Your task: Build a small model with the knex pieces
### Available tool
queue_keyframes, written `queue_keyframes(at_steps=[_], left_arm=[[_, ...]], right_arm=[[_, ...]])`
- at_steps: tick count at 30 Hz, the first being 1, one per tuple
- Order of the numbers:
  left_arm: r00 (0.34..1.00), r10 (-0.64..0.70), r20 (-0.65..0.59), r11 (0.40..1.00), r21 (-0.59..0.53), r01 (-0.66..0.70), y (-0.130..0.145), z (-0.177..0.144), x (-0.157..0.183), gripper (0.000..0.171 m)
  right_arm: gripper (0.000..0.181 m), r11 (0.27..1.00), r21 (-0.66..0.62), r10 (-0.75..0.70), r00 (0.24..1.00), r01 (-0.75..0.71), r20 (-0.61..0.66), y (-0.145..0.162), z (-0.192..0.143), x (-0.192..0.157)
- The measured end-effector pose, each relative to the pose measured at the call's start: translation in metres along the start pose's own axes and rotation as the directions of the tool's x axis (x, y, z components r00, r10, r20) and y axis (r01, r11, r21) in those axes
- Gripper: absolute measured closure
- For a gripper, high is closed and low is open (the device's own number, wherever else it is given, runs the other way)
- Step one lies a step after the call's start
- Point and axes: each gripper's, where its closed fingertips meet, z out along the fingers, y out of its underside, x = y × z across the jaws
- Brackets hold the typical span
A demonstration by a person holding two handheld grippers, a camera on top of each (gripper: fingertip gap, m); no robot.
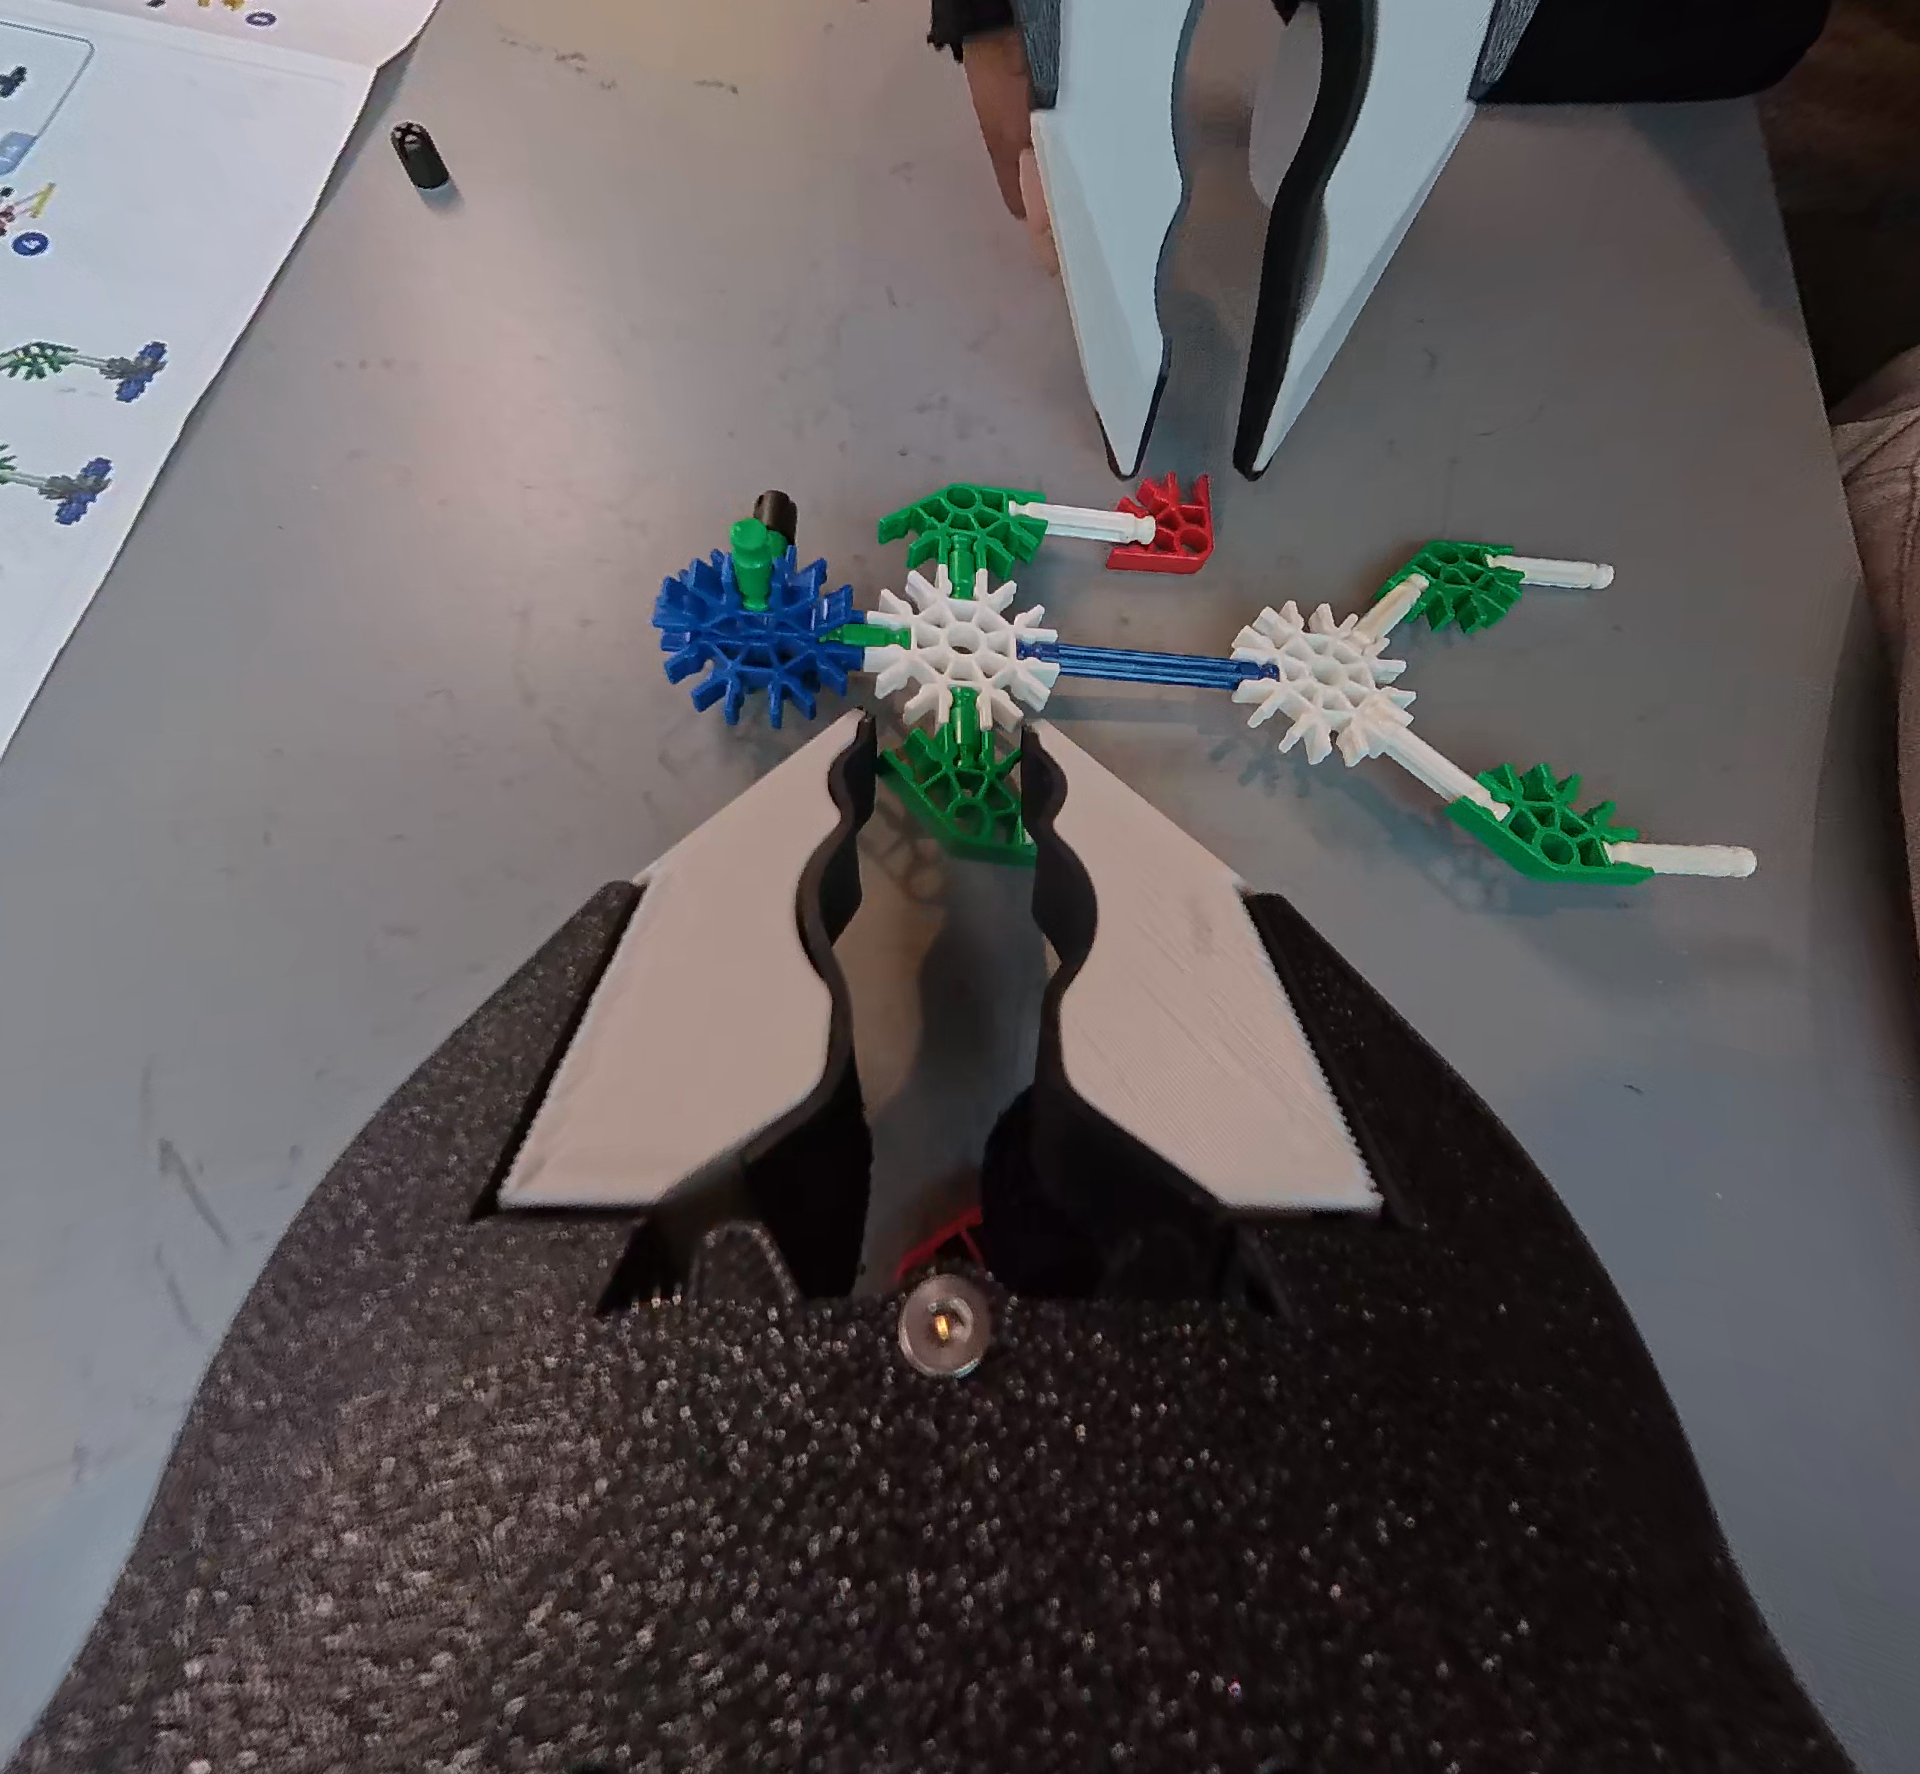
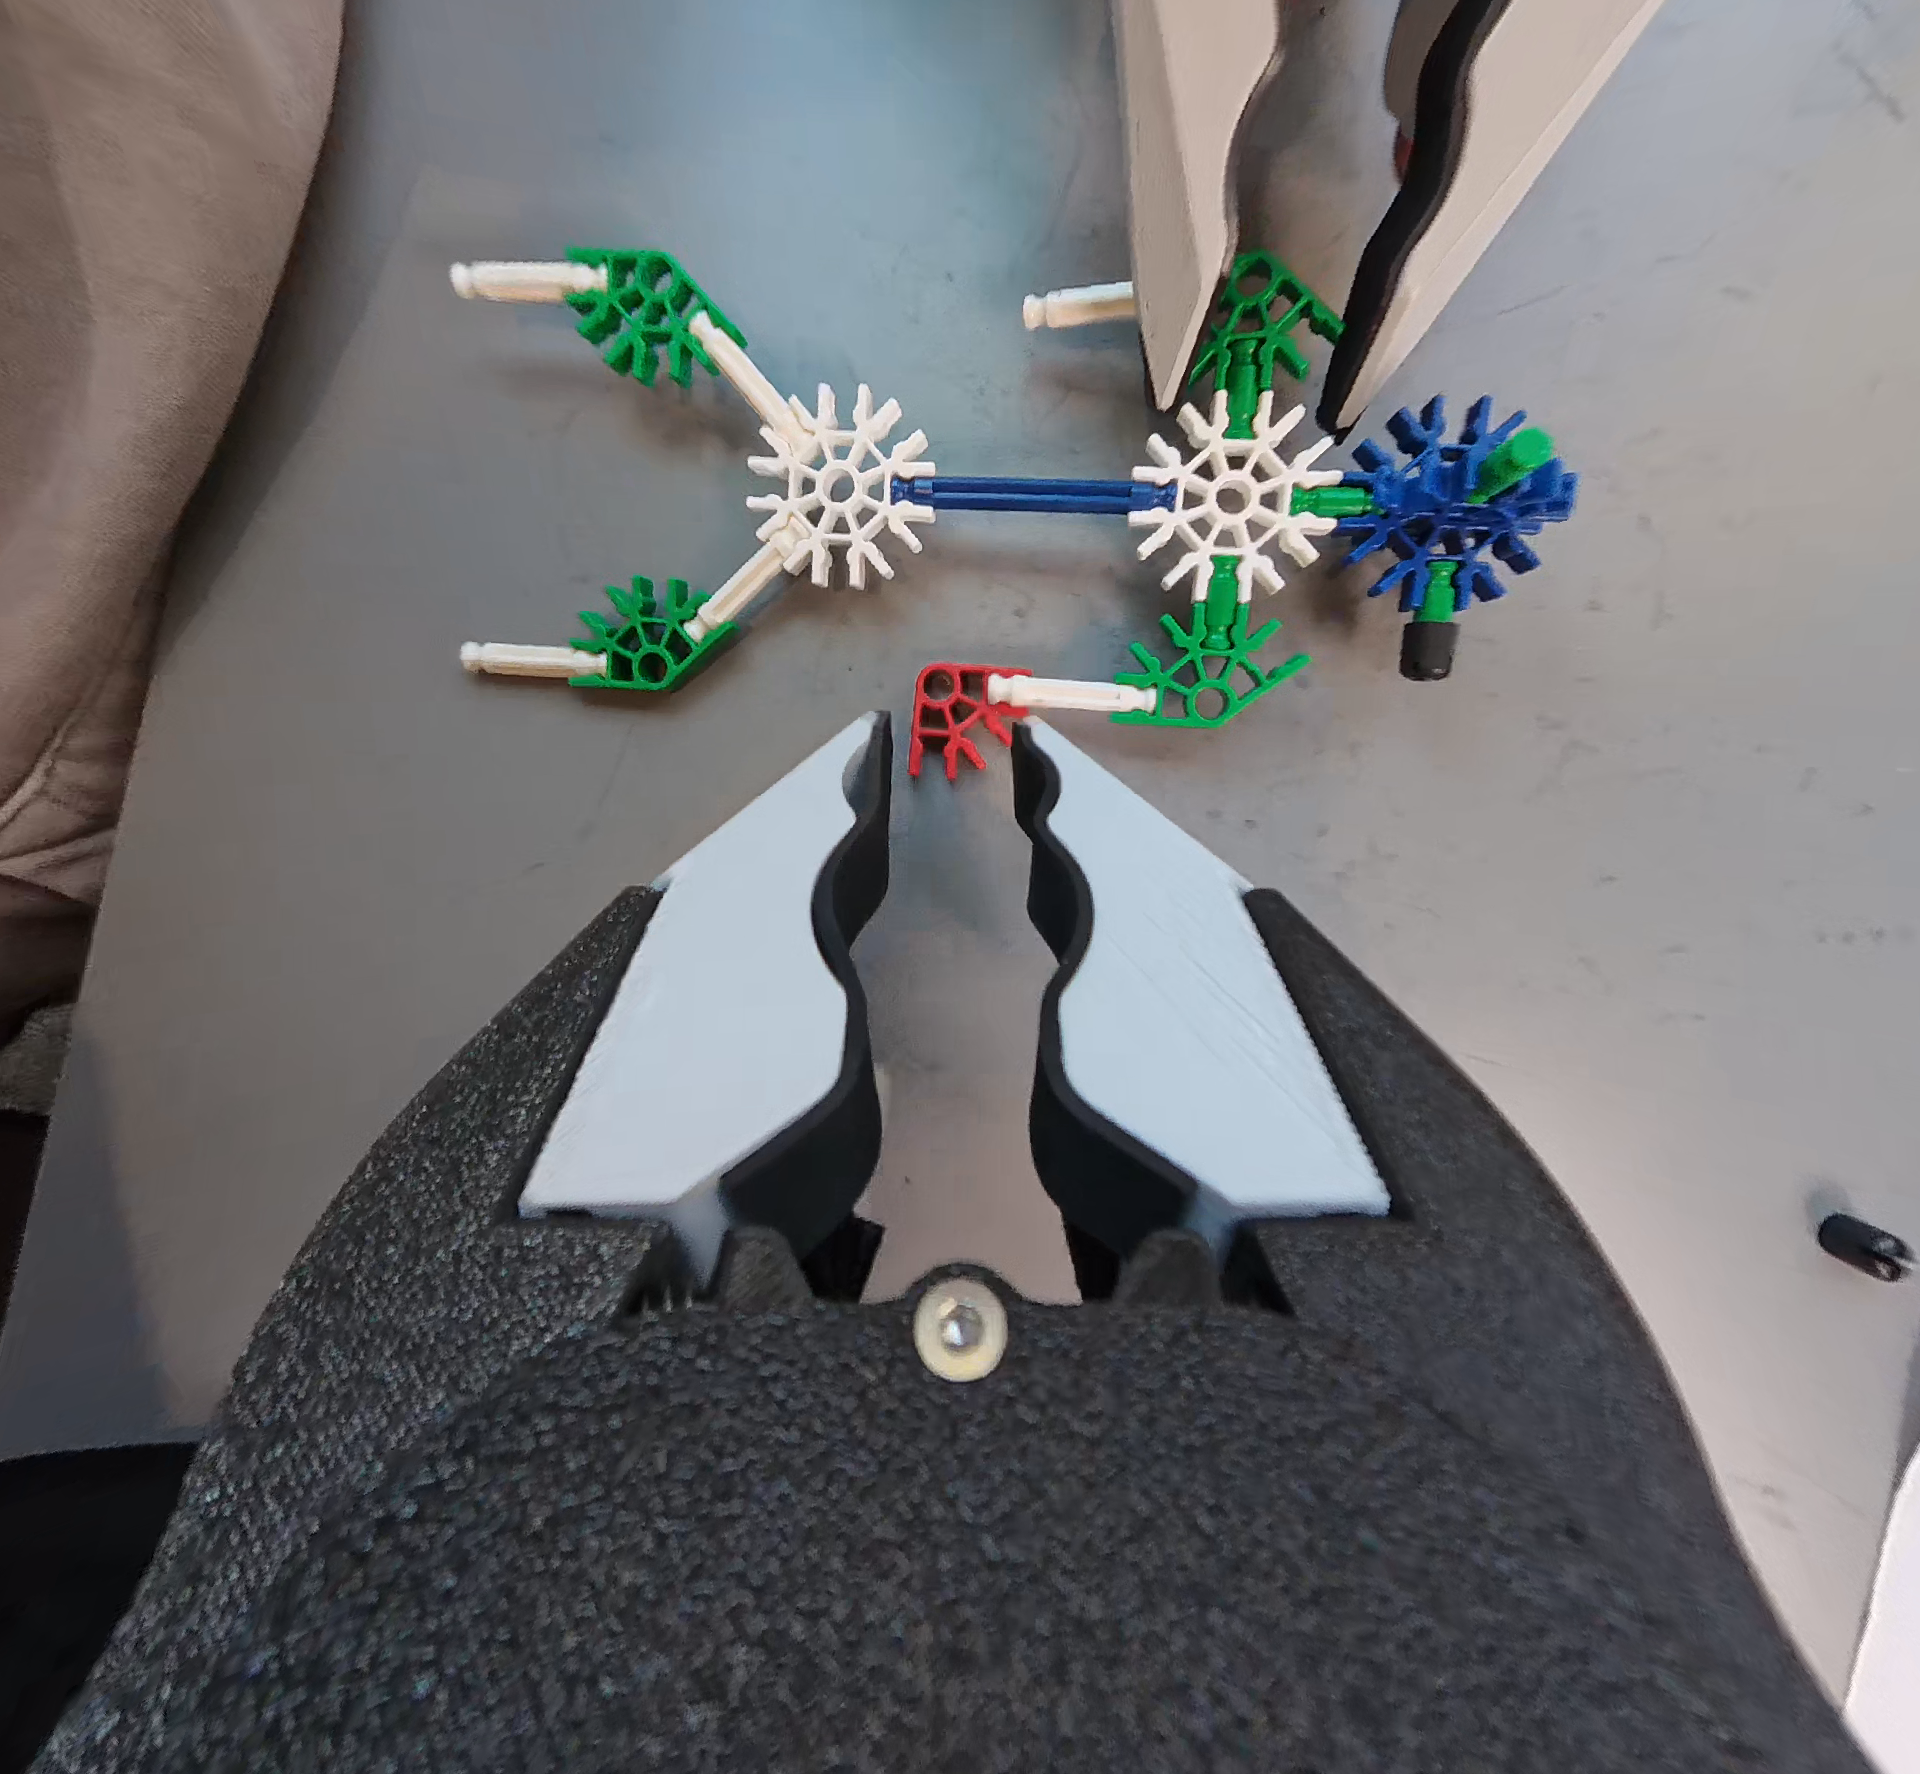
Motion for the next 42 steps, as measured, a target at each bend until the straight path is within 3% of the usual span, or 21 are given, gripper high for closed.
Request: queue_keyframes(at_steps=[3,7,42], left_arm=[[1.0,0.0,-0.002,1.0,-0.001,0.0,0.0,0.0,0.0,0.145],[1.0,0.001,-0.002,1.0,-0.004,-0.001,0.001,0.001,0.001,0.145],[1.0,-0.007,-0.007,1.0,-0.017,0.007,0.003,-0.001,-0.001,0.145]], right_arm=[[0.17,0.999,0.025,0.026,0.998,-0.024,-0.055,-0.011,-0.009,0.009],[0.181,0.999,-0.044,0.019,0.996,-0.023,-0.089,-0.008,0.001,0.01],[0.181,0.955,-0.296,-0.032,0.995,0.002,-0.096,-0.003,0.014,0.011]])
